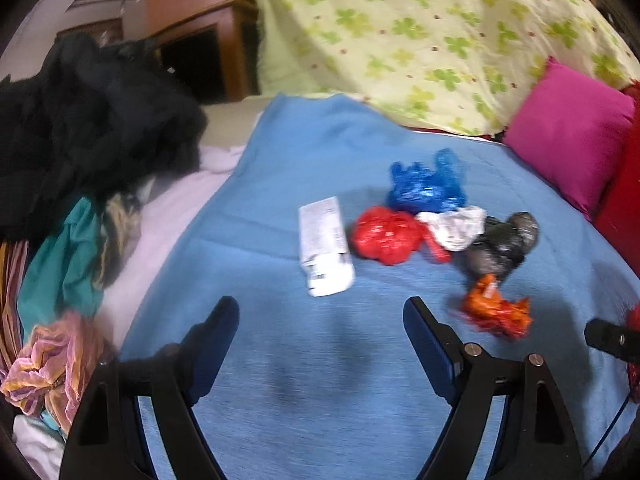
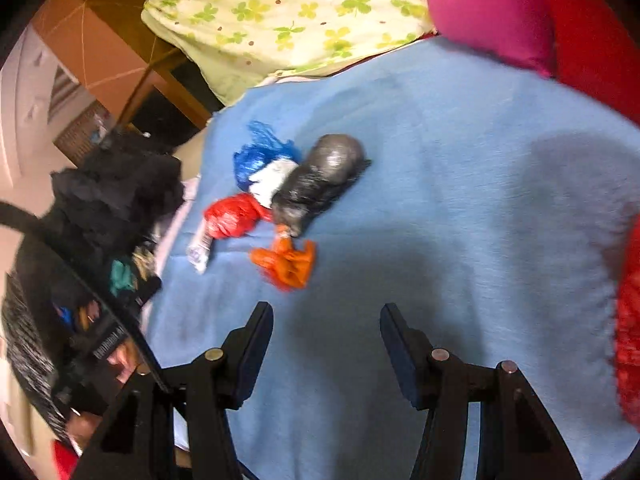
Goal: Collect trash
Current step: 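Return both open tools to the remaining trash on the blanket, then grasp the white toothpaste box with the left tool while the right tool grasps the orange bag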
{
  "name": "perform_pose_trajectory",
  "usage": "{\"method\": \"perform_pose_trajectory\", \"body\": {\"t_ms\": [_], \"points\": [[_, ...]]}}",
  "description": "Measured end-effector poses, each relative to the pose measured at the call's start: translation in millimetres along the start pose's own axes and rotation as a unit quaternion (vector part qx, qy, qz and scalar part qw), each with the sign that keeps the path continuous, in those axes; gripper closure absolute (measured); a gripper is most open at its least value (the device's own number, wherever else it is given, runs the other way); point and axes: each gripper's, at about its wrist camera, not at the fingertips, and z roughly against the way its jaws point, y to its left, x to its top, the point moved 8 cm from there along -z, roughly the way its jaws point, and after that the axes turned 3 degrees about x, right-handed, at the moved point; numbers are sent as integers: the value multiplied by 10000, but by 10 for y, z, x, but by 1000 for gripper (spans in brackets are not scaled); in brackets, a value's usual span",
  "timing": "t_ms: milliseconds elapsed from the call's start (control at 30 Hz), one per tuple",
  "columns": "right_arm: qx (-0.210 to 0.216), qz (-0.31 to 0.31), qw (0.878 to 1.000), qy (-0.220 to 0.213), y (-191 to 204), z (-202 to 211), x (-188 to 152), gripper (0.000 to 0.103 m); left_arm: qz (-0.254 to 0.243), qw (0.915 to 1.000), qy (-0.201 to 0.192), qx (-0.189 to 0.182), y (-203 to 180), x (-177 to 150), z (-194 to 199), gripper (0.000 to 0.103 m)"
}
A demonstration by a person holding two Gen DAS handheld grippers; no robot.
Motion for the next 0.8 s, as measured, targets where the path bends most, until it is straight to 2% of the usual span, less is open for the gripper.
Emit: {"method": "perform_pose_trajectory", "body": {"t_ms": [300, 400, 533, 633, 700, 800], "points": [[438, 194, 9986, 202, 240, -617, 304, 43, 869, 9944, 370, -464, 232, 85, -359, 19], [565, 308, 9973, 344, 268, -797, 349, 43, 996, 9928, 376, -544, 238, 196, -528, 19], [511, 490, 9951, 691, 280, -1041, 284, 44, 964, 9926, 448, -592, 186, 288, -755, 19], [280, 777, 9934, 800, 312, -1157, 216, 52, 849, 9920, 653, -664, 125, 291, -967, 19], [227, 942, 9921, 801, 332, -1167, 200, 62, 817, 9906, 796, -759, 78, 280, -1076, 19], [116, 1081, 9908, 805, 323, -1178, 162, 65, 812, 9879, 969, -895, 2, 280, -1225, 19]]}}
